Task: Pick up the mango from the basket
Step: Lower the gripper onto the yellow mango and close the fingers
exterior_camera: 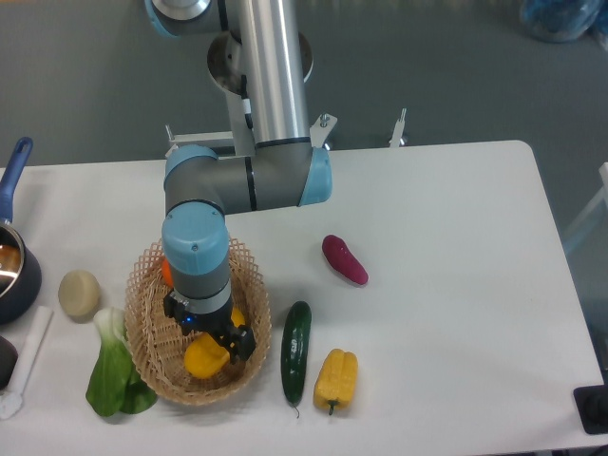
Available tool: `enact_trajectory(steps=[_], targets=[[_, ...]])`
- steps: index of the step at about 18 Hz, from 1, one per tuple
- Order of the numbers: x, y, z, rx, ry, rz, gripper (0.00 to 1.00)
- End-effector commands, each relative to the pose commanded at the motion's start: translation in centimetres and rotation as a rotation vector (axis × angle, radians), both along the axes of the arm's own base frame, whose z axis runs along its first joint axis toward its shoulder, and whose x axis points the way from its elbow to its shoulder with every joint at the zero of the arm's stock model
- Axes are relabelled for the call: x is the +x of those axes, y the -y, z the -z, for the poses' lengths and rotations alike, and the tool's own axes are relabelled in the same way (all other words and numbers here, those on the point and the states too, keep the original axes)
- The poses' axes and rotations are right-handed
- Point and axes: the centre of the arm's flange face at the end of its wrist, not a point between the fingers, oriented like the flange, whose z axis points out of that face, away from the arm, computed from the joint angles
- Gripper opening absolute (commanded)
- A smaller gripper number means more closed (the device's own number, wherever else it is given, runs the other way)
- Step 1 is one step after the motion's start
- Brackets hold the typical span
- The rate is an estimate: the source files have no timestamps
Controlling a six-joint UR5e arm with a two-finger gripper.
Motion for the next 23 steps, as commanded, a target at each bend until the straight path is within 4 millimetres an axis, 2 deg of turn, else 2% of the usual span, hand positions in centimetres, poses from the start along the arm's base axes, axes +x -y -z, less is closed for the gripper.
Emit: enact_trajectory(steps=[7, 8, 12, 14, 17, 23], targets=[[0.8, -0.3, 0.6, -0.011, 0.003, 0.007, 1.0], [0.8, -0.3, 0.4, -0.007, 0.002, 0.003, 0.94], [0.9, -0.3, 0.3, -0.007, 0.002, 0.003, 0.57], [0.7, -0.4, -0.4, 0.006, -0.004, 0.004, 0.46], [0.7, -0.3, -1.1, 0.015, -0.009, 0.0, 0.41], [0.7, 1.2, -6.3, 0.072, -0.046, -0.009, 0.4]])
